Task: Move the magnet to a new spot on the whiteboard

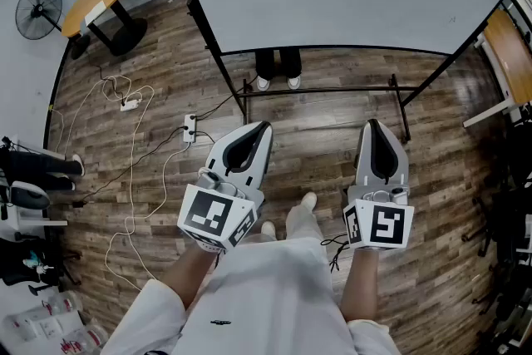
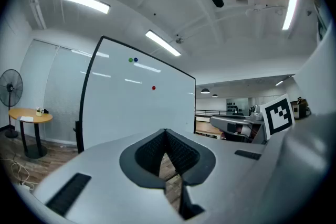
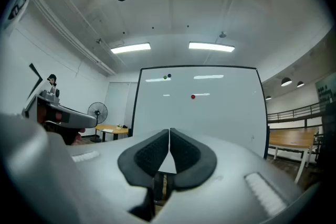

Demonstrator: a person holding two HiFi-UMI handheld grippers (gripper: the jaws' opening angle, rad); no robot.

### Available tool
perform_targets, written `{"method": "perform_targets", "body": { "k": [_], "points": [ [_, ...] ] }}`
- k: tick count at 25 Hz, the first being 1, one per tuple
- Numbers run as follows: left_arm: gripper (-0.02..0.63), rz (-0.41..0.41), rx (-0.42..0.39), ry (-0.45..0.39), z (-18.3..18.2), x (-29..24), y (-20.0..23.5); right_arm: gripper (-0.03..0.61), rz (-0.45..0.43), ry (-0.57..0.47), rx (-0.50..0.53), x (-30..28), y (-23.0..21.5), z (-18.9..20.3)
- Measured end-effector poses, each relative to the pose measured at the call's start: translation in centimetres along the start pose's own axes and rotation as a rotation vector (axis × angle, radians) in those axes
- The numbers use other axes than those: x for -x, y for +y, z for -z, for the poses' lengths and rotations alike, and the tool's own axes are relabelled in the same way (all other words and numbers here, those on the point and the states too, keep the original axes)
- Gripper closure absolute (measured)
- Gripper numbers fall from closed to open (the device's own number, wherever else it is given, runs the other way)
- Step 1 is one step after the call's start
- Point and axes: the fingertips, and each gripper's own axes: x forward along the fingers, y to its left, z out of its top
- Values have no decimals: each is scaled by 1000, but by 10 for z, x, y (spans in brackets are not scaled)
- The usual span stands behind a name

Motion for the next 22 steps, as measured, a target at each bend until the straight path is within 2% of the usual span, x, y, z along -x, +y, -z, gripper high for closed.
{"method": "perform_targets", "body": {
  "k": [4,8,15,22],
  "points": [
    [607,-25,-2,-43,-12,33,-11,574,-38,1,5,23,20,-7],
    [607,-24,2,-62,-18,45,-24,574,-38,-1,11,39,24,-16],
    [607,1,2,-65,-24,32,-46,575,-13,-17,-8,49,-1,-25],
    [607,13,4,-60,-22,2,-78,574,19,-19,-21,62,-49,-19]
  ]
}}
